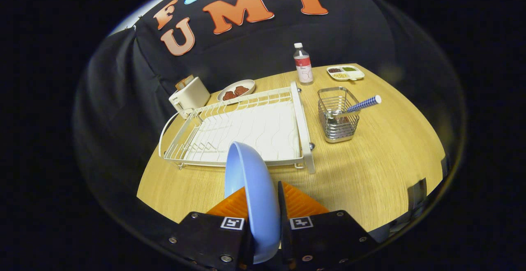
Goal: Take the plate from the dish rack, then take the spoon from the basket and place it into the plate.
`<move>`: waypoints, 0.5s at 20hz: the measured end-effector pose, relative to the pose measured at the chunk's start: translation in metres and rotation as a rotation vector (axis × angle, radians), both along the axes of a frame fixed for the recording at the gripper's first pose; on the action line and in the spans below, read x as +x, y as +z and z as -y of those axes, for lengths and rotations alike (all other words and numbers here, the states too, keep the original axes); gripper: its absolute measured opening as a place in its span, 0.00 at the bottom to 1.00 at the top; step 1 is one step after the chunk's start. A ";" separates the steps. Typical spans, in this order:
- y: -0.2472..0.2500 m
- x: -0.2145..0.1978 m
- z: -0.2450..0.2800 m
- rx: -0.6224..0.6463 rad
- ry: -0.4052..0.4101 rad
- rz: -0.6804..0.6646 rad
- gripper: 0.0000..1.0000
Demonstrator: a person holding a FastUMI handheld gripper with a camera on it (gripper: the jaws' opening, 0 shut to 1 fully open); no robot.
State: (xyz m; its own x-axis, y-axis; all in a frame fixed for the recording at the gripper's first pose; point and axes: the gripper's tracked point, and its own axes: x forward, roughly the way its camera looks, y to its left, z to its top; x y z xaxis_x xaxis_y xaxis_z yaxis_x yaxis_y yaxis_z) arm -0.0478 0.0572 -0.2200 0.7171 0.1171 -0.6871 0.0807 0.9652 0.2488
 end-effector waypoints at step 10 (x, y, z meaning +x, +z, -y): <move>-0.033 -0.004 -0.004 0.052 0.057 -0.023 0.34</move>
State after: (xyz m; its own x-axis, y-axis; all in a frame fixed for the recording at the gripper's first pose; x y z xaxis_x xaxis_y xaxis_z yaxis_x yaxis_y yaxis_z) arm -0.0518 0.0607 -0.2530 0.6926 0.1934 -0.6949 0.0325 0.9540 0.2979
